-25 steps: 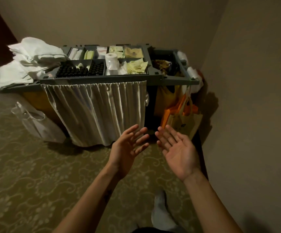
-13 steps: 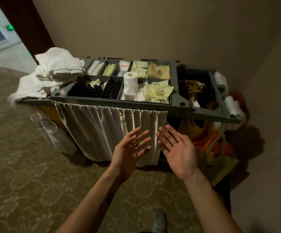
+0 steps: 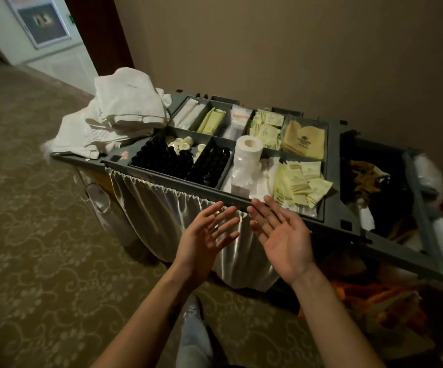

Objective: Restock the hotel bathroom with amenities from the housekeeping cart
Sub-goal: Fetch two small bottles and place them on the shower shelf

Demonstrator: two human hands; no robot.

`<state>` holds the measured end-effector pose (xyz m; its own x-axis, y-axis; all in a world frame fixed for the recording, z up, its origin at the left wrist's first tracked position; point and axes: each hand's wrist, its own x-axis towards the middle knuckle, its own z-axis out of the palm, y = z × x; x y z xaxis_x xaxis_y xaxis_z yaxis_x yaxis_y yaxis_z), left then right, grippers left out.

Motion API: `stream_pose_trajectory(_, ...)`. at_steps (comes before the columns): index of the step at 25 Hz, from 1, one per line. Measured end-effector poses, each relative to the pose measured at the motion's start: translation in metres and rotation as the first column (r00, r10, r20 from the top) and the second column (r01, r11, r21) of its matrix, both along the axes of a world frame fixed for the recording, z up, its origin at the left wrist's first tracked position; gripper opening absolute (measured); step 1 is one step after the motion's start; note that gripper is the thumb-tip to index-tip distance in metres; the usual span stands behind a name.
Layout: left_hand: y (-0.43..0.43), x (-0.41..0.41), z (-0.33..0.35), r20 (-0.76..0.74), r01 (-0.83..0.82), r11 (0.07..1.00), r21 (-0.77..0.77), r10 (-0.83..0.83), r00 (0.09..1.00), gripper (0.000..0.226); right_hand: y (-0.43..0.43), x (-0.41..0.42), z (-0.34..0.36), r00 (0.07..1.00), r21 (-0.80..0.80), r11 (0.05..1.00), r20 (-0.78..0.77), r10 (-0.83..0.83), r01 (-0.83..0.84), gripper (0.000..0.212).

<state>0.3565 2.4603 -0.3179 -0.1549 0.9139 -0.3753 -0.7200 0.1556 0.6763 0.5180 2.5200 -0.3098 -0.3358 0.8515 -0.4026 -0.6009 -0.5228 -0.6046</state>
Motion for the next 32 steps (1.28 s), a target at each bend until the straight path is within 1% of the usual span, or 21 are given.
stream_pose_trajectory(6,0.084,-0.096,-0.004,0.003,-0.022,1.000,0.011,0.022,1.000,0.040,0.081,-0.096,0.000,0.999,0.006,0.999,0.030,0.033,-0.033,0.042)
stream_pose_trajectory(10,0.136,-0.151,0.001,-0.005,0.017,0.999,0.045,-0.017,1.000,0.042,0.124,-0.149,0.006,1.000,0.010,1.000,0.030,0.005,-0.005,0.042)
stream_pose_trajectory(15,0.179,-0.208,-0.007,-0.031,0.047,0.998,0.042,-0.046,0.998,0.041,0.164,-0.197,-0.003,0.998,0.029,0.999,0.041,-0.037,0.036,0.043)
stream_pose_trajectory(19,0.201,-0.229,-0.015,-0.022,0.051,0.999,0.020,-0.050,0.999,0.040,0.191,-0.219,-0.008,0.994,0.043,0.999,0.100,-0.038,0.034,0.040)
stream_pose_trajectory(23,0.231,-0.240,-0.024,-0.036,0.021,1.000,0.014,-0.020,0.999,0.040,0.220,-0.228,-0.020,0.972,0.109,0.994,0.234,-0.011,-0.015,0.038)
stream_pose_trajectory(27,0.255,-0.240,-0.029,-0.084,0.026,1.000,0.014,-0.024,0.996,0.040,0.250,-0.225,-0.034,0.963,0.136,0.989,0.268,0.025,-0.063,0.037)
stream_pose_trajectory(28,0.262,-0.241,-0.031,-0.111,0.020,1.000,0.012,-0.019,0.994,0.039,0.259,-0.226,-0.037,0.949,0.164,0.983,0.313,0.031,-0.086,0.036)
stream_pose_trajectory(29,0.270,-0.242,-0.034,-0.146,0.008,1.000,0.003,-0.007,0.989,0.037,0.268,-0.227,-0.040,0.918,0.207,0.970,0.396,0.038,-0.130,0.033)
stream_pose_trajectory(31,0.283,-0.241,-0.041,-0.215,-0.013,1.000,-0.024,0.007,0.977,0.035,0.281,-0.227,-0.050,0.783,0.291,0.916,0.621,0.039,-0.277,0.027)
stream_pose_trajectory(32,0.289,-0.239,-0.044,-0.257,-0.009,0.999,-0.031,0.001,0.966,0.034,0.287,-0.228,-0.055,0.718,0.307,0.885,0.695,0.043,-0.350,0.026)
